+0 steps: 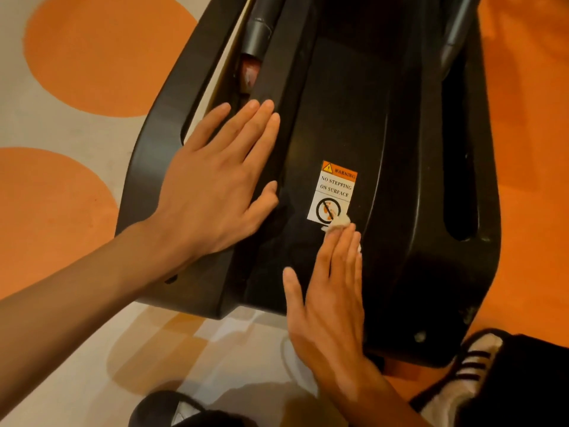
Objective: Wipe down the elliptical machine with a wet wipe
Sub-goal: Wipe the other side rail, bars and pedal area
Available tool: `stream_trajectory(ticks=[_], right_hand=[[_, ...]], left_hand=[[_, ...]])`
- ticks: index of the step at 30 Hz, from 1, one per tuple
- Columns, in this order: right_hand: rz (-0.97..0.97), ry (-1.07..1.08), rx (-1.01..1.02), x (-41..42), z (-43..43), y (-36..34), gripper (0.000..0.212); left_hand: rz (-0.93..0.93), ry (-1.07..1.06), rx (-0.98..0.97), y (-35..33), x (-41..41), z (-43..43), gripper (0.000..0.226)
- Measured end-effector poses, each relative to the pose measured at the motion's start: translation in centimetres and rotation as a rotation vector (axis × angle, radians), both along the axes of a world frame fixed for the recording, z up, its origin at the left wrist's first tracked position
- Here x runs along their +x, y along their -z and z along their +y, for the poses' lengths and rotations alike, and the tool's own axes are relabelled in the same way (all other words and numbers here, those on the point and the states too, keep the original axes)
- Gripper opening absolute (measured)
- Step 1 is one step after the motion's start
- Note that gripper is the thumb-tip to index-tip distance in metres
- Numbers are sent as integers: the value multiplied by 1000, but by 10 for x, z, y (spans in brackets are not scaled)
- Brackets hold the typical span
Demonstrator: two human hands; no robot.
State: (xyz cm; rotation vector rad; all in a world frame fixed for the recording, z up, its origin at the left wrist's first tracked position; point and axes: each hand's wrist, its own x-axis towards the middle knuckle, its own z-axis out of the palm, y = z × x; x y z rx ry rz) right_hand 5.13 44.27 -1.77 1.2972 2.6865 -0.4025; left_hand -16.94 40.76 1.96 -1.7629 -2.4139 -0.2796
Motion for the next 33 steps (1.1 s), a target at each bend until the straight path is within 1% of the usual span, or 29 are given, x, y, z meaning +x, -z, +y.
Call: stream_trajectory(ticks=[4, 6, 7, 9, 11, 13, 15, 16, 20, 21, 22, 23, 25, 27, 28, 29, 31, 32, 33], right_hand=[[99, 82, 100, -51, 65, -6, 101], [122, 128, 99, -66, 87, -6, 105], [126, 150, 91, -64, 81, -4, 102], [131, 169, 87, -43, 35, 7, 90], [96, 157, 52, -12, -22, 28, 87], [71, 106, 37, 13, -57, 46, 84], [52, 50, 79, 22, -57, 52, 83], [72, 26, 85, 19, -48, 50, 83], [209, 107, 77, -48, 2, 19, 79], [200, 84, 95, -58, 2, 15, 78], [174, 15, 100, -58, -5, 16, 76], [159, -101, 90, -48, -19, 21, 75], [142, -326, 22, -5, -52, 36, 72], [96, -419, 22, 36, -65, 46, 68], [76, -401, 48, 43, -61, 49, 67], [74, -336, 86, 39, -52, 49, 67], [114, -103, 149, 3, -23, 36, 70], [144, 2, 142, -21, -9, 28, 73], [172, 62, 125, -41, -1, 21, 74]], left_hand=[[1, 4, -18, -2, -1, -1, 76], [-7, 9, -23, -2, -1, -2, 76], [-14, 13, -28, -3, -1, -2, 76], [-12, 0, -28, -3, 0, -4, 77], [-11, 1, -21, -4, 1, -1, 77], [-17, 9, -24, -4, 1, -2, 77], [-6, 11, -27, -3, -1, -2, 77], [1, 14, -34, -4, -1, -3, 77], [18, -1, -40, -3, -1, -4, 77], [14, 7, -49, -3, 0, -3, 77], [8, 13, -59, -3, 1, -3, 77], [8, 9, -63, -2, 1, -4, 78], [20, -1, -59, -2, 2, -4, 78], [14, 17, -56, -4, 2, -3, 78], [12, 18, -51, -4, 2, -3, 78], [15, 16, -48, -4, 1, -3, 78], [26, 8, -51, -2, 0, -4, 78], [28, 4, -54, -2, 0, -5, 78], [26, 4, -54, -2, 1, -5, 78]])
